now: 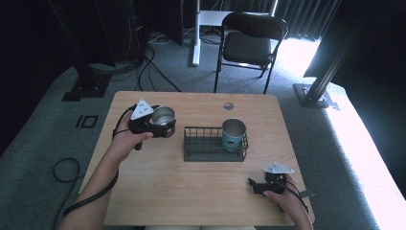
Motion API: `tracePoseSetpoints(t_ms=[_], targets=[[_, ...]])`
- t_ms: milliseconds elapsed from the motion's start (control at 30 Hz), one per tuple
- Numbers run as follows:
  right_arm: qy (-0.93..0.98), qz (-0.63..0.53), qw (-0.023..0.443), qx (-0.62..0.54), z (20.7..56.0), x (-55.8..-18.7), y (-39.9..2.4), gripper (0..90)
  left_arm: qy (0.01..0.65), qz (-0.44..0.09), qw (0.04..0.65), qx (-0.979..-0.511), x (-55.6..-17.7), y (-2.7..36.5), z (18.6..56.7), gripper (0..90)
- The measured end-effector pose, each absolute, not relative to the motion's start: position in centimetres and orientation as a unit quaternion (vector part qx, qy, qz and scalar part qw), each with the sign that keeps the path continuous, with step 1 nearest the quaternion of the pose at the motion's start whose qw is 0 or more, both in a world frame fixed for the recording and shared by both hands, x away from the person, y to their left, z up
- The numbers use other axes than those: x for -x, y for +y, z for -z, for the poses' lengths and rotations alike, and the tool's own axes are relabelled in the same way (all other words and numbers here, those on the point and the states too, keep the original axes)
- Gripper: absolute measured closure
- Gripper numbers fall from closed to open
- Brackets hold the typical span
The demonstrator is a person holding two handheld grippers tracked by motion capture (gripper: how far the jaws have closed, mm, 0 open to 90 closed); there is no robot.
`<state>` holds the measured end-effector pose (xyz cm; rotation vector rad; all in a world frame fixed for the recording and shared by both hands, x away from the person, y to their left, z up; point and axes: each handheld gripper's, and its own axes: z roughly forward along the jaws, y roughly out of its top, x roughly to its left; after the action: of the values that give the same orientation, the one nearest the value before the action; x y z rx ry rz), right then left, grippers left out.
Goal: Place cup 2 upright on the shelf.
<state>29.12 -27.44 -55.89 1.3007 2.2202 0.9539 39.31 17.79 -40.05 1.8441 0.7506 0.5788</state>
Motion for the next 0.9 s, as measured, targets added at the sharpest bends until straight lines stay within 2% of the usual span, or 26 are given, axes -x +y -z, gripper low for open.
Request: tracePoseSetpoints(t_ms=[900], targets=[[0.792,-0.343,0.197,-0.465,55.9,-29.1,-27.5,11.7,0.245,-0.207,0.526,-0.788,-39.8,10.9,38.1,13.9]])
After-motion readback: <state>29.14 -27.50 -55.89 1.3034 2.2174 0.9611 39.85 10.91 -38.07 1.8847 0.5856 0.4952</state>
